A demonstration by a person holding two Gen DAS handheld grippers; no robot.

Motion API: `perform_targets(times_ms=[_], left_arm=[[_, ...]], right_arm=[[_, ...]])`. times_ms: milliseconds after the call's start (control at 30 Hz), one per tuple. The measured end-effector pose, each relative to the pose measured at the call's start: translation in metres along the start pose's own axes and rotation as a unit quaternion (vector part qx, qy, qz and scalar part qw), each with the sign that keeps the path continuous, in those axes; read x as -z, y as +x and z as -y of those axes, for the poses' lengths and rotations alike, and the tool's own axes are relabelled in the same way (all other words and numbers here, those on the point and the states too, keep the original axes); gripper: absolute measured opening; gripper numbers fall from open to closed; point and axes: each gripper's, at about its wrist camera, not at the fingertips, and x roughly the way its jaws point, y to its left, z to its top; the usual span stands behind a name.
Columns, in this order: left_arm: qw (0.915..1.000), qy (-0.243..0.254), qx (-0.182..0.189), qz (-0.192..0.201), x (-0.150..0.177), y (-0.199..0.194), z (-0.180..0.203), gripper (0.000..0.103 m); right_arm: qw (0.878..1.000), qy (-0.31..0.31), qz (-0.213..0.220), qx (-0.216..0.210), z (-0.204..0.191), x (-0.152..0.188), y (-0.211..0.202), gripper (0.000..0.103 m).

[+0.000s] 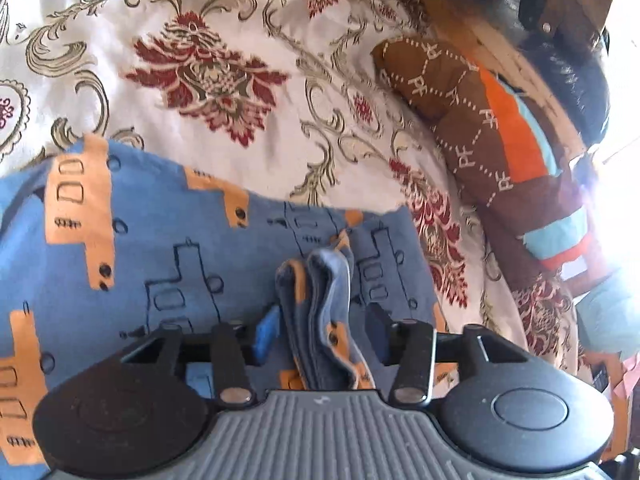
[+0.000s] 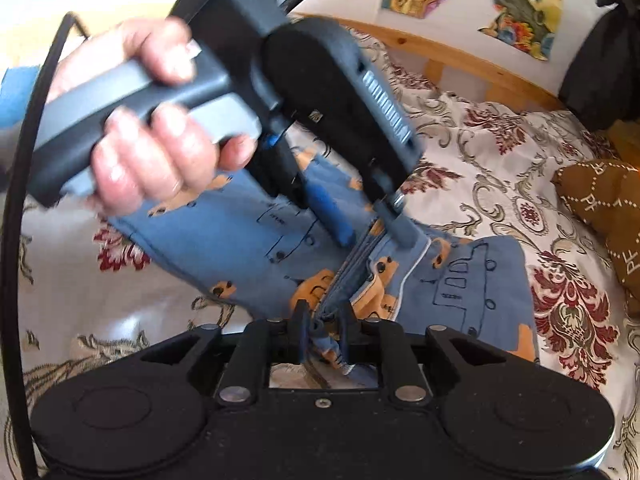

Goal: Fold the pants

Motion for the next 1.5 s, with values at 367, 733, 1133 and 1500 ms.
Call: perform_targets(times_ms=[367,733,1133,1500], left_arm=[[0.9986,-0.030,-0.032,-0.029,-0.006,0.016,-0.007,0.031],[0.9989,-0.016,-0.035,-0.028,-0.007,0.013,-0.001,0.012],[0.9973,-0.038,-0.062,0.008,-0.002,-0.024,-0.027,0.012],[0.9951,-0.053,-0.080,0.024,0.003,-0.051,-0.062,0.012]], right_arm=[[0.999,-0.033,-0.010,0.024,-0.009,0.005,-0.003,0.029],[1.000,0.003,-0.009,0.009,-0.003,-0.004,-0.008,0.013],[0.999,0.000,0.006,-0.035,-0.033,-0.038,-0.005,0.013],[0.999,-0.020,-0.006,-0.050,-0.067,-0.062,0.007,0.013]])
